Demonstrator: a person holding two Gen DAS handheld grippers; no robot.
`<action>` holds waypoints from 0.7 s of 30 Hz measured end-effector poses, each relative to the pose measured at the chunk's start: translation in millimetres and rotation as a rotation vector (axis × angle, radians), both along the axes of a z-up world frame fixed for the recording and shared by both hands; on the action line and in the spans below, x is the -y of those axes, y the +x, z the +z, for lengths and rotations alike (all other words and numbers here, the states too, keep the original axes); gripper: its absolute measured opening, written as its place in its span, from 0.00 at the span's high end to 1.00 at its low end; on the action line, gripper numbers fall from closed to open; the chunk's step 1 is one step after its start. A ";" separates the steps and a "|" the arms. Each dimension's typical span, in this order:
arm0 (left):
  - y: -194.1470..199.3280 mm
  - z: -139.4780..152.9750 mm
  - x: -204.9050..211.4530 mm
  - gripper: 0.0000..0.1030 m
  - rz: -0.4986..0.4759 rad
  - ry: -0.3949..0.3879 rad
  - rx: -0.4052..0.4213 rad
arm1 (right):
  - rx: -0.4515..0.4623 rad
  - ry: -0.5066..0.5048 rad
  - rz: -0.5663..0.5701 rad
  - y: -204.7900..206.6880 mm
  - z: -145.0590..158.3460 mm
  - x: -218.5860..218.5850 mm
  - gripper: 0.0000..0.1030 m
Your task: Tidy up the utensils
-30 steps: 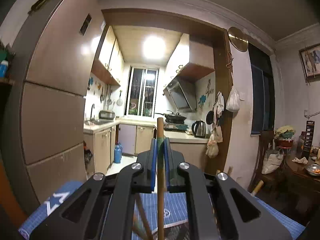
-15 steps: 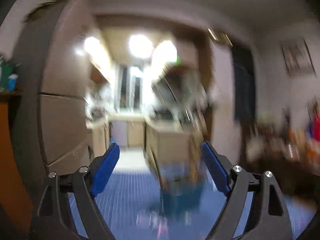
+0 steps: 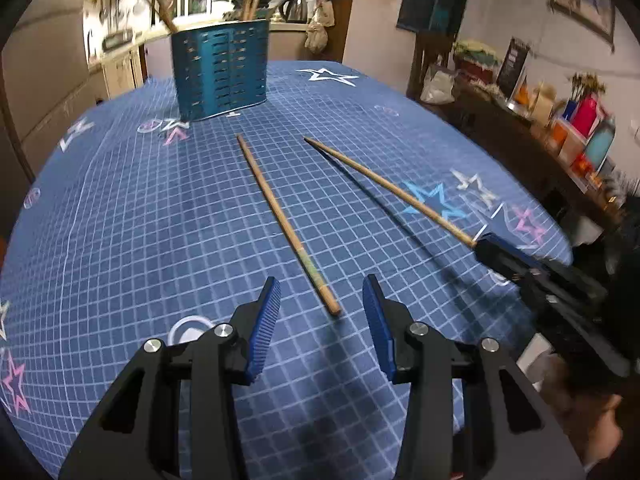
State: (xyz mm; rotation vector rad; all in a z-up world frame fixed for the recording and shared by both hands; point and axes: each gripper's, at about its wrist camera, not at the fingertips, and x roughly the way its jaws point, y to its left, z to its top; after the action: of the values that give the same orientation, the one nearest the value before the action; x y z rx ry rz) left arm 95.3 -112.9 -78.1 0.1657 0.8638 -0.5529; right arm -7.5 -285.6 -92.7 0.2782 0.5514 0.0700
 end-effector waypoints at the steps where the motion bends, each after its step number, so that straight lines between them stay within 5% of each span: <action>1: -0.1 -8.4 1.7 0.60 0.006 0.018 0.003 | 0.000 0.004 0.000 -1.4 -0.9 0.6 0.93; 4: -0.3 -28.6 5.7 0.61 0.035 0.069 0.010 | 0.000 0.016 0.003 -5.8 -3.2 1.9 0.93; 6: -4.4 -29.2 4.3 0.75 0.052 0.079 0.045 | 0.005 0.006 0.008 -8.3 -2.8 -0.1 0.93; 7: -4.2 -27.0 2.2 0.91 0.055 0.076 0.047 | 0.008 0.001 0.008 -8.9 -2.1 -1.0 0.93; 16: 10.6 -27.0 -65.6 0.94 0.198 0.119 0.083 | 0.054 -0.057 0.023 -10.8 8.1 -8.0 0.93; 21: -0.4 1.6 -81.2 0.95 0.190 0.106 0.214 | 0.130 -0.109 0.034 -14.2 32.3 -9.6 0.93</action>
State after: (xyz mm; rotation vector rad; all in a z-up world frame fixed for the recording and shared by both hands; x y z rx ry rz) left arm 94.9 -31.7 -76.5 0.2326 0.6916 -0.3049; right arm -21.6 -276.0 -60.4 0.1569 0.4291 0.0901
